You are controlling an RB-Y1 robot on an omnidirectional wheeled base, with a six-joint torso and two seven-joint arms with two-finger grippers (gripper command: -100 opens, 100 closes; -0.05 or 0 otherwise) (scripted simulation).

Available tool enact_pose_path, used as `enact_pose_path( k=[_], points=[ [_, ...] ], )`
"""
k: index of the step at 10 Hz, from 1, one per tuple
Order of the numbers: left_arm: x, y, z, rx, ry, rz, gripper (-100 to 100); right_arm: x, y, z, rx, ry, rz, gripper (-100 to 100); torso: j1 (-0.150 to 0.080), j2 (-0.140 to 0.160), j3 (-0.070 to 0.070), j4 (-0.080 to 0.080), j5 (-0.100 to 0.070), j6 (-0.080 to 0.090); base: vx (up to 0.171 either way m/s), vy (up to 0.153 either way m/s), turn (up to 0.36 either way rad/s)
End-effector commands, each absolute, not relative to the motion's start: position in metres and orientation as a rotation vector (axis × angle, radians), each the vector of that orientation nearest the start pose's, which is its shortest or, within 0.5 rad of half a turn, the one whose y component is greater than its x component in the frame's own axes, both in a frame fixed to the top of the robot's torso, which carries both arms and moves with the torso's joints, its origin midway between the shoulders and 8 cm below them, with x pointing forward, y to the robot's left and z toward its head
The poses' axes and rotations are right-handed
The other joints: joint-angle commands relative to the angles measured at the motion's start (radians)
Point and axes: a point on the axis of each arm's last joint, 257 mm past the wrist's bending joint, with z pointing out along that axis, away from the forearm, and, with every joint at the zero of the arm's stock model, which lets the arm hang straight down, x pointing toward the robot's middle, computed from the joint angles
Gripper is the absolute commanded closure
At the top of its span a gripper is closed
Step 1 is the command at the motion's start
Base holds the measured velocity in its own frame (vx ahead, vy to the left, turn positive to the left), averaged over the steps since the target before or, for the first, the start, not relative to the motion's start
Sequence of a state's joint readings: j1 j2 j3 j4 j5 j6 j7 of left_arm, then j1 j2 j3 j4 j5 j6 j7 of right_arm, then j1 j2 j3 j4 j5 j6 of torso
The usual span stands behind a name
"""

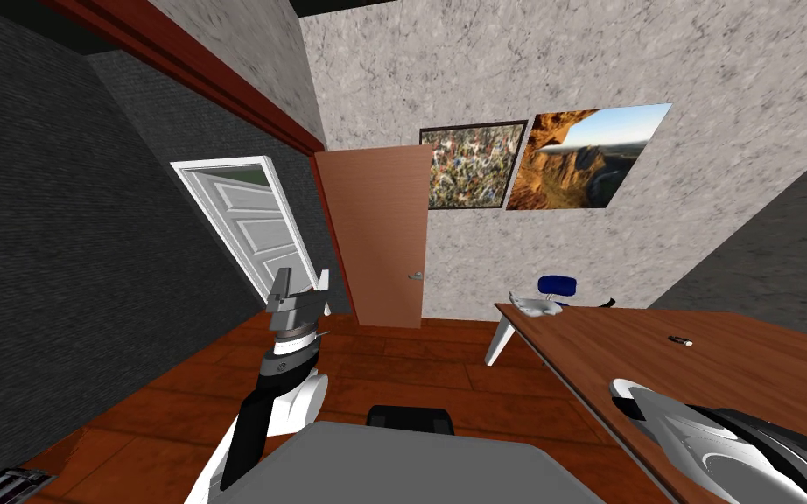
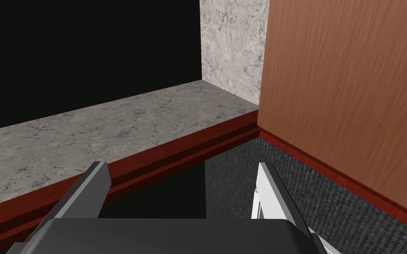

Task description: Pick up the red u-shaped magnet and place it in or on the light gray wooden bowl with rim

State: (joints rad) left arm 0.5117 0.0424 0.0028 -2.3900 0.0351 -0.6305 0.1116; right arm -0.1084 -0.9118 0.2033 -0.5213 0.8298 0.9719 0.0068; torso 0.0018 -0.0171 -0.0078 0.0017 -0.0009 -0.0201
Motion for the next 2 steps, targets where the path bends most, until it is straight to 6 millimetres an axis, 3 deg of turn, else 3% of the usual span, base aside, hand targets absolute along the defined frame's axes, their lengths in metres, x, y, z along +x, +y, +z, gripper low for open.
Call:
enact_pose_path(
  k=[1,2],
  points=[
    [0.2932,0.2693,0.0895,-0.492,0.446,-1.478,0,0.1659,-0.8609,-0.2323,0.767,1.72,-1.802,0,0.0,0.0,0.0,0.0,0.0,0.0,0.0,0.0,0.0],
    [0.2932,0.2693,0.0895,-0.492,0.446,-1.478,0,0.1659,-0.8609,-0.2323,0.767,1.72,-1.802,0,0.0,0.0,0.0,0.0,0.0,0.0,0.0,0.0,0.0]
  ],
)
